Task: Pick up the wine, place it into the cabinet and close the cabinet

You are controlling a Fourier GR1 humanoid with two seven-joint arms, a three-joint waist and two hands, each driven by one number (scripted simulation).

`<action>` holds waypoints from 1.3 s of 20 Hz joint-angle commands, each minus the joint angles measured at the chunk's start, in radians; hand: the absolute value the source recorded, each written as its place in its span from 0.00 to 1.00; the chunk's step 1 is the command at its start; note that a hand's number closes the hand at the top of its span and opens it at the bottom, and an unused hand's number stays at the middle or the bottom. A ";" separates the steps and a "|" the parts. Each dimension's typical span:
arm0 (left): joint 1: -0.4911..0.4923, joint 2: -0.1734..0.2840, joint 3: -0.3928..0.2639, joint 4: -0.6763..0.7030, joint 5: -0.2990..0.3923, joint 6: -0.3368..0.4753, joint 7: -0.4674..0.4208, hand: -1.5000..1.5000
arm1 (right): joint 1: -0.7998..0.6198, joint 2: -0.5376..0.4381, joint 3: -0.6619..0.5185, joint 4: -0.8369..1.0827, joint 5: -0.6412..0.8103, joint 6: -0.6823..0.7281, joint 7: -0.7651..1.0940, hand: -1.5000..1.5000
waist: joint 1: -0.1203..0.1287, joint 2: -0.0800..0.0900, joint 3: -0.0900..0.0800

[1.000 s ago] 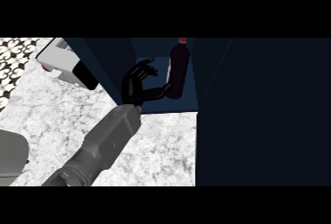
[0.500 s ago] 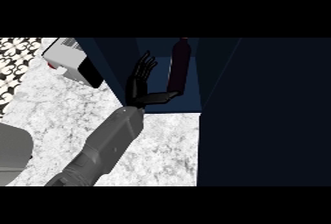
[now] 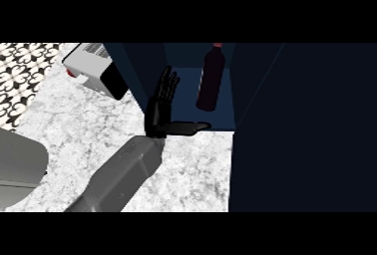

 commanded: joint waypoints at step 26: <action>0.790 0.497 -0.098 -1.353 -0.234 0.318 0.303 0.00 | 0.077 -0.169 0.127 -0.131 -0.062 0.244 0.084 1.00 | -0.005 0.001 0.003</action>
